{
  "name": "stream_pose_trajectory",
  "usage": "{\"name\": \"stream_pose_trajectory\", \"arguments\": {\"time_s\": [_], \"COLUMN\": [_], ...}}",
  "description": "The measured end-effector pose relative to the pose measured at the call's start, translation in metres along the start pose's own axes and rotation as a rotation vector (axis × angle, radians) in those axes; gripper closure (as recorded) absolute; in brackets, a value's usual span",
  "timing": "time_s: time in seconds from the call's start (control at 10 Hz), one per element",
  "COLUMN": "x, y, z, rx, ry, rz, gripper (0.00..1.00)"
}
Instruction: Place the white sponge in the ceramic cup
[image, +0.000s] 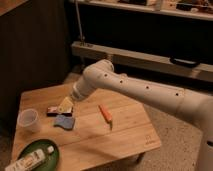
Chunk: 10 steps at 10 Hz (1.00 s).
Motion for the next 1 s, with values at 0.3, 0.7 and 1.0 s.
{"name": "stream_pose_trajectory", "arguments": {"time_s": [0.3,0.7,1.0], "x": [0.004,-0.003,-0.010], "y": [-0.012,-0.016,-0.028], "z": [0.025,0.064,0.095], "rx": [0.044,0.120,0.168], "ry": [-0.078,-0.197,-0.254], "rz": [-0.052,-0.092,-0.107], "gripper": [0.20,0.20,0.20]}}
